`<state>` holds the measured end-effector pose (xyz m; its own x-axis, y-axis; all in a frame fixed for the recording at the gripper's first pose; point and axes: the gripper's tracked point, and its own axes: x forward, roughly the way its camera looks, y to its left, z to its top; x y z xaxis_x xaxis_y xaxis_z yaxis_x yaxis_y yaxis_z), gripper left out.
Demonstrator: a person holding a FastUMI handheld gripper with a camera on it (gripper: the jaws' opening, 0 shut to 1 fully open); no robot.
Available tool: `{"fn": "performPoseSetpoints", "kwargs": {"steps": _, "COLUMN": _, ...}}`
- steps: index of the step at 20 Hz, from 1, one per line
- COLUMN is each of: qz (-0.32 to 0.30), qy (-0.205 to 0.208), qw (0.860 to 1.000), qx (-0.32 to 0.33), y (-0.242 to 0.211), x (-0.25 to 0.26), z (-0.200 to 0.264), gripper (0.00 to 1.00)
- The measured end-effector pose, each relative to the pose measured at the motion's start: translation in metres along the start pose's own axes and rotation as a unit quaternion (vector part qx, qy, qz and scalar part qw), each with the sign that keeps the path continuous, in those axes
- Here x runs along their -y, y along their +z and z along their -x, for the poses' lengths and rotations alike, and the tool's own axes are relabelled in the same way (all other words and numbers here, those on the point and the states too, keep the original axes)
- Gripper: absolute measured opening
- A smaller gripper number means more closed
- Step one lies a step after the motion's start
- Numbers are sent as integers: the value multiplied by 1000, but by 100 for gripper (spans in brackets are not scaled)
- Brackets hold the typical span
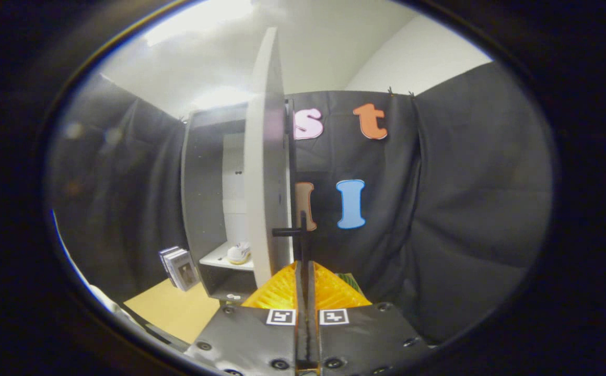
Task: Open the shoe cabinet door, grab the shoes and put them into the shoe cabinet, then close the shoe cabinet door.
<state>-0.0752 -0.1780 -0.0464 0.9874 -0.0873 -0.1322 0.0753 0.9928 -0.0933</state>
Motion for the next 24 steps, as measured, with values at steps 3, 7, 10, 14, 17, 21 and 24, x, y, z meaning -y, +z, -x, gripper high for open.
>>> {"fn": "performPoseSetpoints", "kwargs": {"steps": 3, "qz": 12, "qy": 6, "qw": 1000, "qx": 6, "y": 1, "x": -28, "z": 23, "gripper": 2}}
{"fn": "performPoseSetpoints", "kwargs": {"steps": 7, "qz": 27, "qy": 31, "qw": 999, "qx": -6, "y": -29, "x": -85, "z": 27, "gripper": 2}}
{"fn": "performPoseSetpoints", "kwargs": {"steps": 10, "qz": 7, "qy": 63, "qw": 997, "qx": -38, "y": -76, "x": -137, "z": 17, "gripper": 2}}
{"fn": "performPoseSetpoints", "kwargs": {"steps": 14, "qz": -44, "qy": 82, "qw": 991, "qx": -99, "y": -147, "x": -187, "z": 6, "gripper": 4}}
{"fn": "performPoseSetpoints", "kwargs": {"steps": 17, "qz": -61, "qy": 77, "qw": 985, "qx": -139, "y": -206, "x": -207, "z": -9, "gripper": 19}}
{"fn": "performPoseSetpoints", "kwargs": {"steps": 21, "qz": -66, "qy": 68, "qw": 979, "qx": -183, "y": -287, "x": -225, "z": -29, "gripper": 34}}
{"fn": "performPoseSetpoints", "kwargs": {"steps": 24, "qz": -63, "qy": 52, "qw": 973, "qx": -217, "y": -351, "x": -224, "z": -43, "gripper": 34}}
